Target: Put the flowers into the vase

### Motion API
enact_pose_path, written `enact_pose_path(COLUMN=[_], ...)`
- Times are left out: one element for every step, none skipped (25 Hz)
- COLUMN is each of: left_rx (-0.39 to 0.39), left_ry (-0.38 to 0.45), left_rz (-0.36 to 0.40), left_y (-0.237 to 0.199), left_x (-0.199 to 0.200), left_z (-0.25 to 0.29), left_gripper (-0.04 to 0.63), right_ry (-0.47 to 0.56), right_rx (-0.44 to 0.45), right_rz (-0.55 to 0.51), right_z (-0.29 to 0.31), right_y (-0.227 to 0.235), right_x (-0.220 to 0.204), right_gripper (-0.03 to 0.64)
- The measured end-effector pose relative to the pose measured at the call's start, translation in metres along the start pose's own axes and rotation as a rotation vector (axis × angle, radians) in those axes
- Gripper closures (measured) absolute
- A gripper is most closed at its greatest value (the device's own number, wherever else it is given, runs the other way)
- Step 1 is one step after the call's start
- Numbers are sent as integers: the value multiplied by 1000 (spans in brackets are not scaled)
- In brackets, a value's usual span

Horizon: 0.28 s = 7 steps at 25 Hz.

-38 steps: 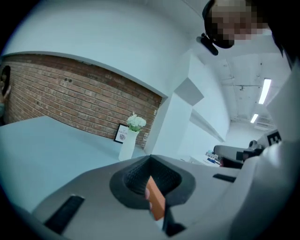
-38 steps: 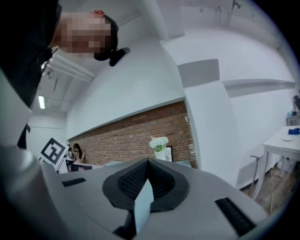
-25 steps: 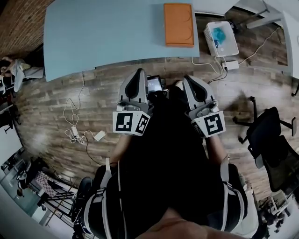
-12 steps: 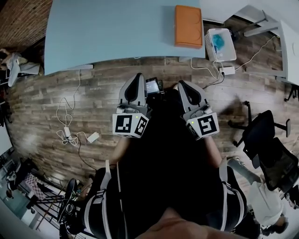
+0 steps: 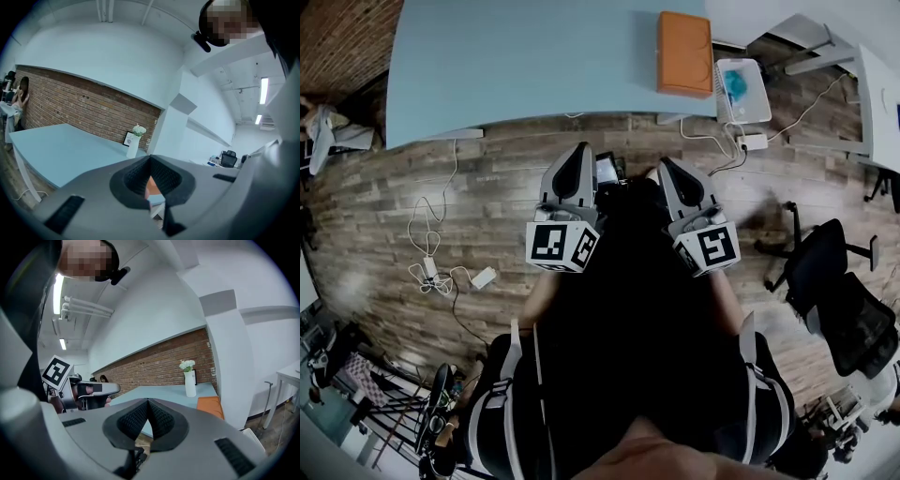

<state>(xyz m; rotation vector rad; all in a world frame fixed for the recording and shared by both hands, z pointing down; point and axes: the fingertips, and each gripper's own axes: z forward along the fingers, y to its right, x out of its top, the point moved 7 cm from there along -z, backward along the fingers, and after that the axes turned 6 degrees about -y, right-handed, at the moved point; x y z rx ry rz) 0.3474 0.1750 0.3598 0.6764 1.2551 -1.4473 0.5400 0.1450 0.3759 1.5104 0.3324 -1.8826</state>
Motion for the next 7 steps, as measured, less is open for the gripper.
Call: enact_pose_path(left_rx=[-1, -3, -4, -5, -6, -8, -11], left_ry=[-3, -8, -13, -20, -25, -30, -34], left_rz=[0, 0, 1, 1, 2, 1, 1], left_y=[-2, -4, -5, -7, -8, -9, -10], left_x=[1, 1, 1, 1, 2, 2, 2], left_z=[1, 3, 5, 7, 10, 12, 14], left_gripper=[578, 578, 578, 578, 578, 578, 578], right_ry=[0, 3, 10, 18, 18, 12, 5], right_rx=[-1, 0, 3, 7, 8, 5, 2], right_rz=[3, 7, 12, 17, 19, 20, 21], right_z=[2, 4, 6, 8, 10, 12, 14], right_y=[-1, 0, 0, 1, 2, 3, 4], right_x=[0, 1, 1, 2, 3, 2, 2], right_gripper=[601, 601, 601, 601, 601, 601, 601])
